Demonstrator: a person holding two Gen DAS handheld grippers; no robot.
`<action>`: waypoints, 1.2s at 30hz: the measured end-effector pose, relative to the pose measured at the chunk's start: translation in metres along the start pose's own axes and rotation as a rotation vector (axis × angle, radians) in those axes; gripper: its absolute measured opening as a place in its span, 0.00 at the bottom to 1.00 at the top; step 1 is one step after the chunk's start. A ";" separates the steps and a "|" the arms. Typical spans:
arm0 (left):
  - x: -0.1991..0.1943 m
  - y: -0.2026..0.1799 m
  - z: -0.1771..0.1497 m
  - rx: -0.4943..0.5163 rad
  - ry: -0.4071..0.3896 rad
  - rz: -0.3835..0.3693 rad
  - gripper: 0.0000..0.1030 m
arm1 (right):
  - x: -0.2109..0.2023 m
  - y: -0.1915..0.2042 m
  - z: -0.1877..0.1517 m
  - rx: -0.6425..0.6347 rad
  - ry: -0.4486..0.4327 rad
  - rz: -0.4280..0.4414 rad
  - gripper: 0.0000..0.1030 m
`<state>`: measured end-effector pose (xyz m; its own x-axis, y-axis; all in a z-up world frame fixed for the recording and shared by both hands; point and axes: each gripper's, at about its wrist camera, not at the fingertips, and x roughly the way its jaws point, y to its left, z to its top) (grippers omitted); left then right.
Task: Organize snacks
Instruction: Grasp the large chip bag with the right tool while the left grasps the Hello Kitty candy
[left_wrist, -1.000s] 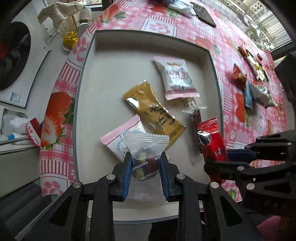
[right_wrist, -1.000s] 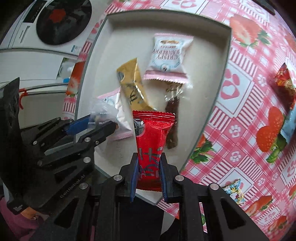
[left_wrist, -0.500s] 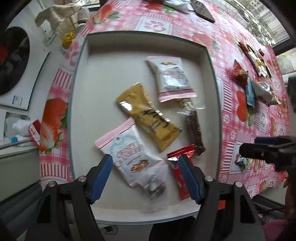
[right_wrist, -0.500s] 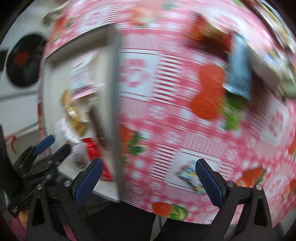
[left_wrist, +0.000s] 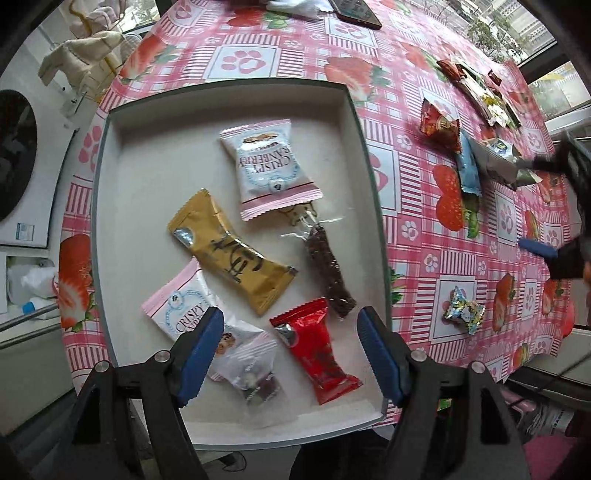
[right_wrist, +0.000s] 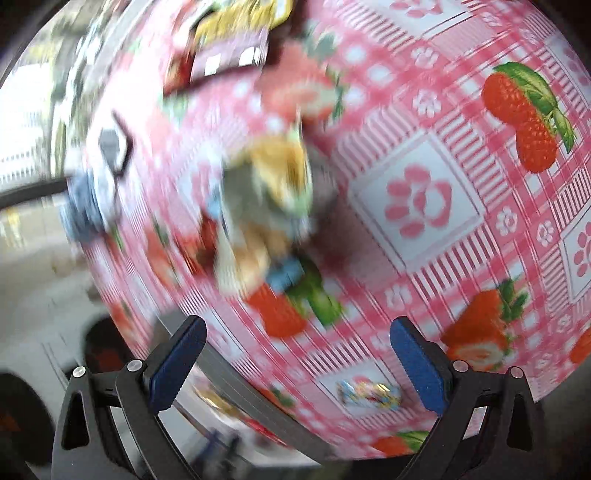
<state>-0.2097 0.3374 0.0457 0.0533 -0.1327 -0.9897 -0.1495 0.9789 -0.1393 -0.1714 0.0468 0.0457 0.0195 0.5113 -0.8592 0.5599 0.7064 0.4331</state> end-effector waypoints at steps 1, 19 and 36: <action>0.000 -0.001 0.000 0.000 0.002 -0.002 0.76 | -0.002 0.006 0.004 0.023 -0.014 0.019 0.97; -0.001 -0.074 0.008 0.195 0.009 -0.034 0.76 | 0.037 0.002 0.050 0.163 0.023 0.079 0.48; 0.045 -0.234 -0.077 1.403 -0.163 0.136 0.76 | -0.007 -0.069 -0.001 -0.246 0.083 -0.165 0.49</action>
<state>-0.2482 0.0905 0.0315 0.2445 -0.1017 -0.9643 0.9212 0.3349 0.1983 -0.2113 -0.0047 0.0223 -0.1284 0.4107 -0.9027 0.3322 0.8755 0.3510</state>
